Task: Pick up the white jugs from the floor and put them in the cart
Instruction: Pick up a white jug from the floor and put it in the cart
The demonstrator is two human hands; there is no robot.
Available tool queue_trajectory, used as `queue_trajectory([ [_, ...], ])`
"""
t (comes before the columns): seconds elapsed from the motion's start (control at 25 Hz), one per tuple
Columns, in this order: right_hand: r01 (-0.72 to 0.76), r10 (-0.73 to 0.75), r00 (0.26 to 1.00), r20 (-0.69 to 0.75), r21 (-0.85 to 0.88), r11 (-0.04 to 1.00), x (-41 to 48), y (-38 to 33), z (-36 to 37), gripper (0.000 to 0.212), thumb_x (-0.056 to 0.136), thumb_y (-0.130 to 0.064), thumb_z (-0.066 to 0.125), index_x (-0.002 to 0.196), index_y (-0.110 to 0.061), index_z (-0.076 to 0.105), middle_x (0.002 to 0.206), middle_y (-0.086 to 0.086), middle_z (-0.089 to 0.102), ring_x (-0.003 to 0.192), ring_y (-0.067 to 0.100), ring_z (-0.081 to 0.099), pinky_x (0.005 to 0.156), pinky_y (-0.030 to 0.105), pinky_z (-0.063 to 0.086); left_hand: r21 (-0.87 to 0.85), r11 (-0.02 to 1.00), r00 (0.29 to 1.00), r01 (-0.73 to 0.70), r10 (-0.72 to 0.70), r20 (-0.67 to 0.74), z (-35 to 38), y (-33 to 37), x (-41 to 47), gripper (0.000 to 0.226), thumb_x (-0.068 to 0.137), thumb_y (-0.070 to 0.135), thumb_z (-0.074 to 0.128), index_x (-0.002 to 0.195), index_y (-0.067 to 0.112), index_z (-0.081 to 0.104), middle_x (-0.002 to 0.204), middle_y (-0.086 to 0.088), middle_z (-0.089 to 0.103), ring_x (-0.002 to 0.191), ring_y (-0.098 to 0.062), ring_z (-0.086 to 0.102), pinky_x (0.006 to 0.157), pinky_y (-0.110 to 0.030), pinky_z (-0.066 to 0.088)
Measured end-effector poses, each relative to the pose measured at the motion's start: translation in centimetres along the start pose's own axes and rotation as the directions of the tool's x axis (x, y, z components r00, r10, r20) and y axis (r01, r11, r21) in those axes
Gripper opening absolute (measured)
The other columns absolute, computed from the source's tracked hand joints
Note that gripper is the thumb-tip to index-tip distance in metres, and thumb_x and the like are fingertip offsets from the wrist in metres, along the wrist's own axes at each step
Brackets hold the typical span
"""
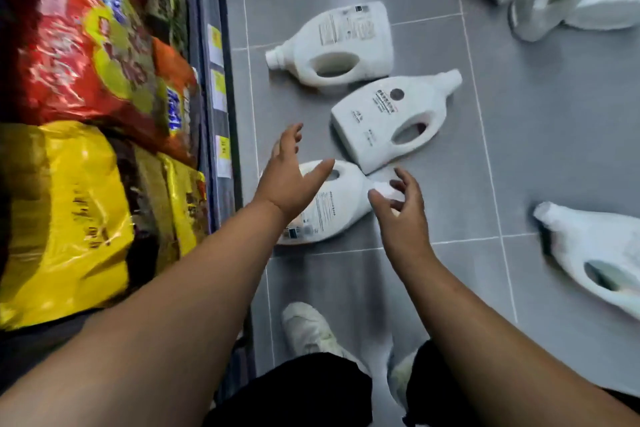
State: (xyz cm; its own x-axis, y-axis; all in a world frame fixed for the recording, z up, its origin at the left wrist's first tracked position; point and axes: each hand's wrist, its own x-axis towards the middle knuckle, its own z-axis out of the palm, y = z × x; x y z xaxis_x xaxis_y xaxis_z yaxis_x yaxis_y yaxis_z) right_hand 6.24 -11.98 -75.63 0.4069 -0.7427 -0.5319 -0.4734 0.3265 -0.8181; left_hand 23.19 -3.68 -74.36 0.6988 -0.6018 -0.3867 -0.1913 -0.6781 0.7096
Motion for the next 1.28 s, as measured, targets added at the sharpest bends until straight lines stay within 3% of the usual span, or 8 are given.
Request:
queue_trajectory([
  [0.12,-0.07,0.069,0.997,-0.023,-0.006,0.998,2.6,6.8,2.4,0.065,0.079,-0.043,0.067,0.137,-0.036,0.039,0.134,0.0,0.045,0.104,0.016,0.057,0.091,0.027,0.045,0.148,0.989,0.999,-0.022,0.017,0.037,3.5,-5.0,3.2,0.07,0.09,0.049,0.059,0.148,0.027,0.027,0.149,-0.004,0.042,0.133,-0.019,0.044,0.105,-0.033,0.035],
  [0.28,-0.189,0.191,0.979,-0.079,0.021,0.982,6.6,13.7,5.8,0.074,0.084,-0.034,0.071,0.146,-0.034,0.03,0.143,0.007,0.033,0.108,0.021,0.06,0.095,0.028,0.044,0.368,0.928,0.994,-0.055,0.017,0.107,7.0,-10.7,8.6,0.069,0.092,0.056,0.05,0.15,0.028,0.024,0.148,-0.008,0.043,0.133,-0.028,0.043,0.107,-0.04,0.036],
  [0.48,-0.158,0.158,0.982,-0.104,0.009,0.987,9.9,17.2,8.8,0.091,0.078,-0.038,0.077,0.148,-0.041,0.019,0.14,0.008,0.035,0.122,0.02,0.043,0.1,0.026,0.033,0.475,0.878,0.959,-0.065,-0.078,0.274,9.2,-14.2,13.9,0.061,0.092,0.06,0.045,0.141,0.024,0.041,0.135,-0.007,0.055,0.121,-0.027,0.053,0.099,-0.038,0.04],
  [0.68,-0.11,0.108,0.986,-0.126,-0.004,0.994,11.2,18.2,9.7,0.102,0.065,-0.047,0.083,0.145,-0.044,0.021,0.126,0.001,0.037,0.108,0.015,0.044,0.098,0.025,0.036,0.588,0.798,0.909,-0.13,-0.142,0.393,10.0,-15.8,15.9,0.045,0.094,0.061,0.04,0.123,0.029,0.051,0.114,-0.005,0.06,0.1,-0.026,0.056,0.084,-0.038,0.042],
  [0.88,-0.1,0.106,0.986,-0.13,0.048,0.994,11.9,18.1,9.9,0.097,0.047,-0.066,0.073,0.131,-0.058,0.025,0.134,0.002,0.046,0.12,0.02,0.05,0.103,0.035,0.041,0.641,0.758,0.887,-0.121,-0.207,0.413,9.6,-16.0,16.4,0.045,0.09,0.066,0.043,0.098,0.023,0.052,0.093,0.0,0.06,0.086,-0.024,0.056,0.073,-0.034,0.038],
  [1.04,-0.046,0.062,0.984,-0.17,0.1,0.994,11.6,17.3,9.7,0.096,0.045,-0.066,0.072,0.13,-0.054,0.029,0.134,0.002,0.045,0.12,0.019,0.05,0.099,0.028,0.04,0.596,0.779,0.887,-0.193,-0.121,0.445,8.8,-15.2,14.7,0.046,0.091,0.063,0.044,0.098,0.018,0.048,0.093,-0.002,0.056,0.087,-0.026,0.053,0.074,-0.034,0.039],
  [1.2,0.081,-0.071,0.976,-0.207,0.042,0.996,10.9,14.9,8.4,0.091,0.049,-0.065,0.074,0.128,-0.053,0.031,0.134,0.003,0.047,0.121,0.022,0.051,0.105,0.041,0.043,0.558,0.799,0.918,-0.224,-0.019,0.395,7.1,-12.7,12.7,0.041,0.092,0.061,0.045,0.099,0.02,0.048,0.092,-0.002,0.056,0.089,-0.028,0.055,0.081,-0.039,0.046],
  [1.28,0.135,-0.132,0.973,-0.188,0.005,0.991,10.2,12.0,6.9,0.091,0.049,-0.065,0.073,0.129,-0.051,0.032,0.133,0.002,0.046,0.121,0.022,0.05,0.105,0.04,0.042,0.509,0.834,0.942,-0.213,0.036,0.335,5.7,-10.5,11.3,0.042,0.093,0.059,0.046,0.1,0.018,0.051,0.092,-0.003,0.058,0.089,-0.029,0.056,0.082,-0.041,0.047],
])
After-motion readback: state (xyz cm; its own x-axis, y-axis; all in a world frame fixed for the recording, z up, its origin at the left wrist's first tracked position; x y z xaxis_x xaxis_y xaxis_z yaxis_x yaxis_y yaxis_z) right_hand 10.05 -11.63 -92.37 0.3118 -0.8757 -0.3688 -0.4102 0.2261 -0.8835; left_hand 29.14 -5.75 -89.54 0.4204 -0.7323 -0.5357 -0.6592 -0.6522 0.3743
